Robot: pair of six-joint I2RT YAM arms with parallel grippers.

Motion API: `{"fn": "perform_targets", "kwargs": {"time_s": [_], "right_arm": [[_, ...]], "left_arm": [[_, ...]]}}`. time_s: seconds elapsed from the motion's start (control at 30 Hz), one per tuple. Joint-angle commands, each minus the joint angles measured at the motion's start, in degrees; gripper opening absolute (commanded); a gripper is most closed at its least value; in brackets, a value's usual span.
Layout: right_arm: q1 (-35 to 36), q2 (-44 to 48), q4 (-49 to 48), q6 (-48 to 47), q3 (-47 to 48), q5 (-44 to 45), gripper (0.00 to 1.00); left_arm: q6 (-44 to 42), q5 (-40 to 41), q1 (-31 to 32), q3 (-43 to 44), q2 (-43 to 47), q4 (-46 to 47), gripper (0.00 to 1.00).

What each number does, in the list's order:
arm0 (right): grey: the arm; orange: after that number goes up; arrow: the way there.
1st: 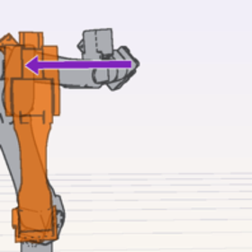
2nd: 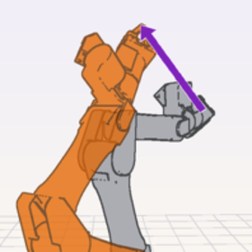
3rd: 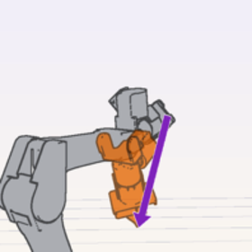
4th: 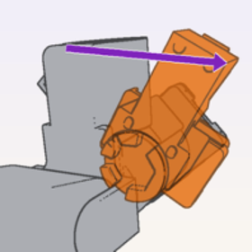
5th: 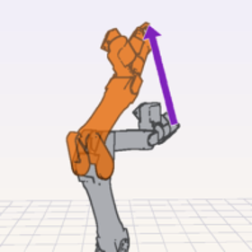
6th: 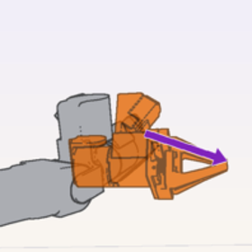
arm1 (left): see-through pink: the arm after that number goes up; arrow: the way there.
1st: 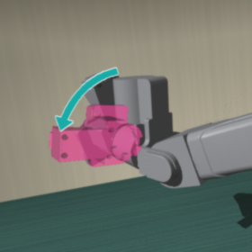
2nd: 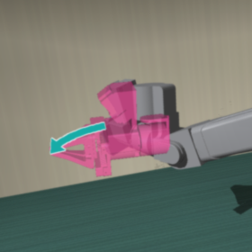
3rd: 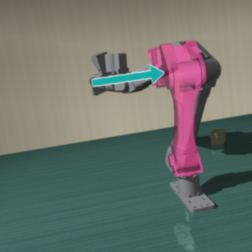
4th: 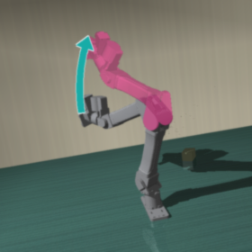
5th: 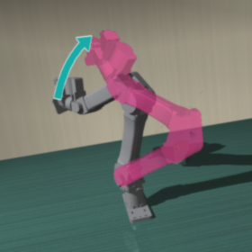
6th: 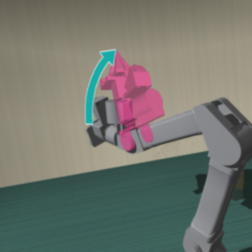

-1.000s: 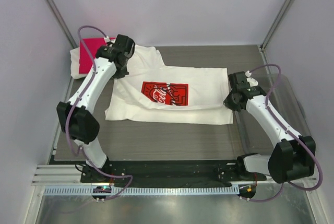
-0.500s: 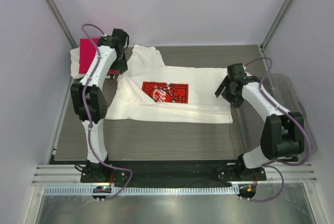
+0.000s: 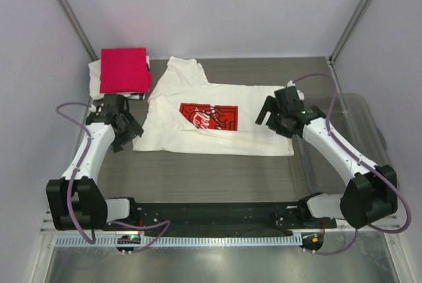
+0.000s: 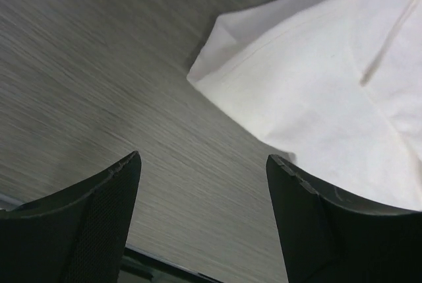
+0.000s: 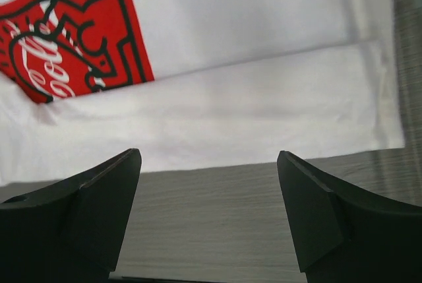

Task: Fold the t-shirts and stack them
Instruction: Fold the tshirt

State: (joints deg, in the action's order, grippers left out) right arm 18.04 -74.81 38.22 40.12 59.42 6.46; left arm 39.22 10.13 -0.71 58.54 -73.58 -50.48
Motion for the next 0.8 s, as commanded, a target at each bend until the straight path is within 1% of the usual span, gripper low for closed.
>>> {"fn": "perform_targets", "kwargs": {"time_s": [0.0,0.07,0.17,0.37,0.47,0.57,0.67,0.7,0.77], "right_arm": [[4.0,-0.3,-4.0,2.2,-4.3,-3.1,0.9],[4.8,-1.0,-5.4,2.6,-6.3,-4.3,0.9],[4.9,-2.3,-7.6,2.2,-7.6,-5.7,0.89],[4.9,-5.6,-8.2,-0.1,-8.4,-4.8,0.89],[4.8,-7.0,-8.9,-0.6,-8.7,-4.6,0.89],[4.8,-8.2,-9.3,-1.1,-8.8,-4.3,0.89],[4.8,-9.7,-9.6,-1.3,-8.6,-4.3,0.89],[4.8,-10.4,-9.6,-1.4,-8.5,-4.3,0.89],[4.8,-10.8,-9.7,-1.4,-8.4,-4.3,0.89]], "left_arm": [[6.5,-6.7,-1.2,-7.4,1.0,11.9,0.78],[8.3,-6.6,-1.2,-10.9,1.2,14.6,0.78],[10.3,-5.6,-1.3,-13.9,1.0,17.9,0.78],[12.5,-2.1,-1.4,-17.2,-0.2,23.8,0.77],[12.8,-0.2,-1.6,-18.1,-2.2,25.7,0.75],[13.5,1.2,-1.8,-19.0,-3.9,27.9,0.71],[13.9,2.2,-2.2,-19.3,-5.0,29.7,0.48],[13.8,2.5,-2.5,-19.0,-5.0,29.7,0.36],[13.5,3.1,-2.9,-18.8,-4.6,29.1,0.28]]}}
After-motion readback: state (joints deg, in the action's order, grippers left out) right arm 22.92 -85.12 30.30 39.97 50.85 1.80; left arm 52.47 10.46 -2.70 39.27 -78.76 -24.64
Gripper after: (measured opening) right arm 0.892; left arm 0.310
